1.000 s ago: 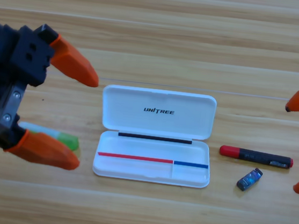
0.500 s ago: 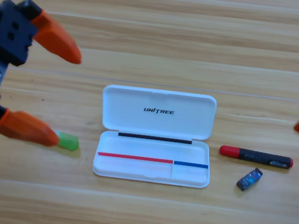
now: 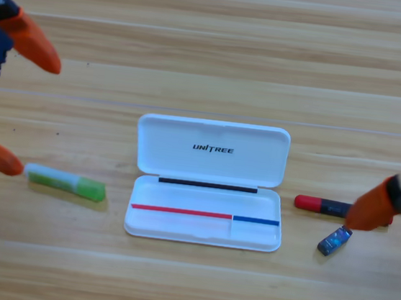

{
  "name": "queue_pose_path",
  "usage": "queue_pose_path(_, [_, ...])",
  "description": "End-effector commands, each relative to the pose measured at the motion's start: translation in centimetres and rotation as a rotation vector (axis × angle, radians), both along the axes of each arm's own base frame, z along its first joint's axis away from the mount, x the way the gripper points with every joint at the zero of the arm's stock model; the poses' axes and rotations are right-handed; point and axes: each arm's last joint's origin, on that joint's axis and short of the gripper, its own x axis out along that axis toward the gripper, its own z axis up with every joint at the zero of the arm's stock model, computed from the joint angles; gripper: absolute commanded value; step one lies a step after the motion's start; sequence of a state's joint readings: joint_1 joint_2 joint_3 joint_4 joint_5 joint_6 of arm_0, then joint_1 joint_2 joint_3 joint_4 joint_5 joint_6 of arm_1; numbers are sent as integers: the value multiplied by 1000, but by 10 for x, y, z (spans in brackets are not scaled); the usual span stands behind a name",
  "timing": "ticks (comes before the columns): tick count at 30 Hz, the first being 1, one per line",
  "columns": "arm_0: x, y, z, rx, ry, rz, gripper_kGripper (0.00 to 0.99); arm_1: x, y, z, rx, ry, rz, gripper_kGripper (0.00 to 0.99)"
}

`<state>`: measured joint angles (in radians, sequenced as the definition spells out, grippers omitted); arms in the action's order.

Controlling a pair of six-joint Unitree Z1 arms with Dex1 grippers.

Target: Clean up eraser and pencils

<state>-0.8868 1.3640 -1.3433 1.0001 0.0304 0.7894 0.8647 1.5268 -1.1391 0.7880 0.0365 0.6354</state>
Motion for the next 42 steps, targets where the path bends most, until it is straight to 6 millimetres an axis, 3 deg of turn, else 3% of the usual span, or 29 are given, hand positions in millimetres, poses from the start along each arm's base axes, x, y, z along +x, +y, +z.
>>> queue_pose_path(1, [20,5,-9,77,25,51,990,29,15,-44,-121,128,-176,986])
queue_pose_path(6, [24,7,-12,92,37,65,990,39,24,-55,-92,221,-431,986])
queue_pose_path(12, [35,2,-23,134,67,76,988,51,22,-68,-129,263,-579,976])
queue_pose_path(19, [68,-10,-40,264,183,90,986,61,30,-85,-182,290,-662,959])
queue_pose_path(26, [87,0,-58,330,245,43,986,79,47,-97,-189,296,-712,954])
queue_pose_path(32, [90,2,-67,353,274,29,985,93,58,-105,-198,273,-745,950])
queue_pose_path(42, [93,-2,-81,369,320,-17,986,98,60,-117,-228,263,-762,922])
